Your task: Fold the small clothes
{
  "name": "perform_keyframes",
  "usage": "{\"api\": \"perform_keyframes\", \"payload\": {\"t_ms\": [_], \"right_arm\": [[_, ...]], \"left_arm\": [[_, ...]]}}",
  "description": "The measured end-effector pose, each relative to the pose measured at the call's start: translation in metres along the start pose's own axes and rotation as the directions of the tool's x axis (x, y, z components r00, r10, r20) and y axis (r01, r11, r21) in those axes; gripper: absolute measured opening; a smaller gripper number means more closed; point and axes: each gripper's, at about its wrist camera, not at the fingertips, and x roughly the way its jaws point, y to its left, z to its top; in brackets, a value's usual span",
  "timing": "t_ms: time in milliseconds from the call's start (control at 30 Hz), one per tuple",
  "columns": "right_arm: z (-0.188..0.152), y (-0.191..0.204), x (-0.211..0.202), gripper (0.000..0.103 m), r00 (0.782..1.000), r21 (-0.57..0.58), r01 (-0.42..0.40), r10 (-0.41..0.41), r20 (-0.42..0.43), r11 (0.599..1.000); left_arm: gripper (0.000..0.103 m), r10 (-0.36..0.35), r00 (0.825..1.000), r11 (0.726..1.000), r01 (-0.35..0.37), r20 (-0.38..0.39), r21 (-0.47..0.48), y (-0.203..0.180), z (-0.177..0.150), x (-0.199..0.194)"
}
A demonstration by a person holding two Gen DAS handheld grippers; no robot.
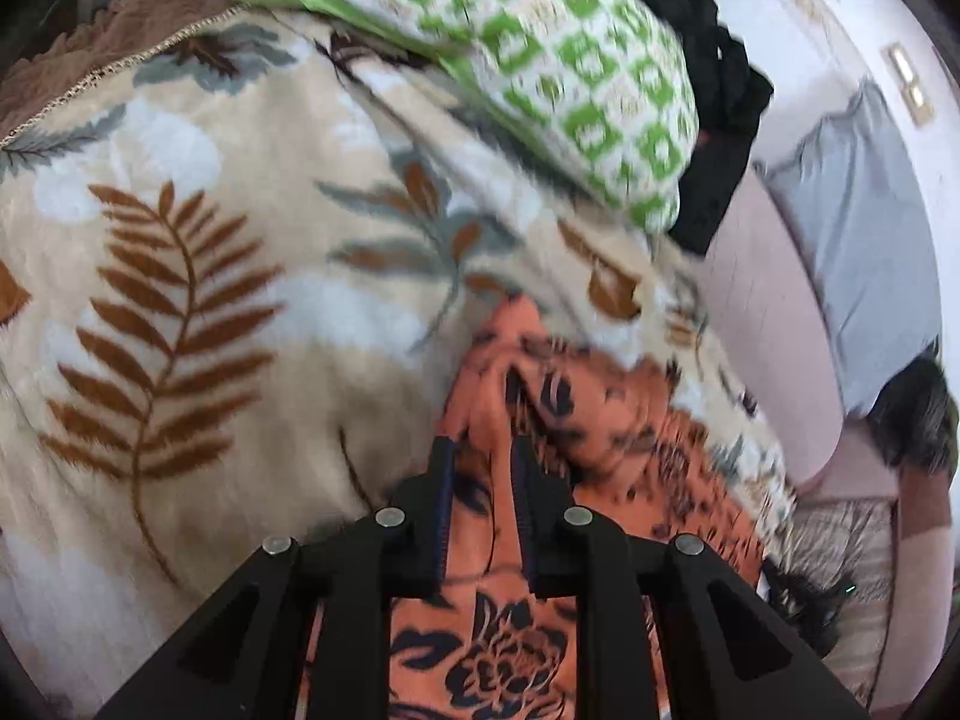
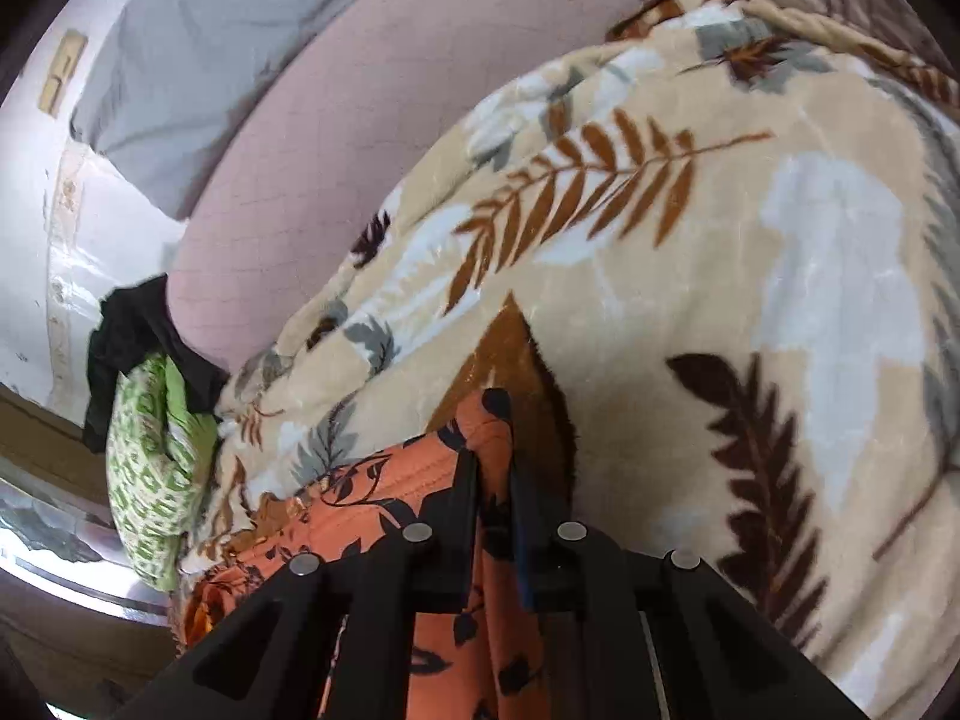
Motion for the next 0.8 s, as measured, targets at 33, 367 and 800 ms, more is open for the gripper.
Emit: {"api": "perform_keyframes", "payload": {"t_ms": [33,367,800], "right_arm": [[0.001,0.001,-0.01,0.012,1.0,-0.004,0.005,-0.005,0.027,1.0],[-0.022,0.075,-0.042,0.012,0.997,-0.213,-0.072,0.068,-0.023,0.975],[-0.234,0.307,0.132,0.012,0.864,-0.66,-0.286,-0.111,-0.49,0.694]], "left_arm": [[0.019,0.008,1.0,1.0,-0.008,-0.007,0.006,0.001,-0.003,0.0],[0.031,0.073,0.995,0.997,-0.072,-0.069,0.015,0.016,-0.021,-0.003],[0.042,0.115,0.991,0.988,-0.107,-0.065,0.114,0.014,-0.023,-0.02]]}}
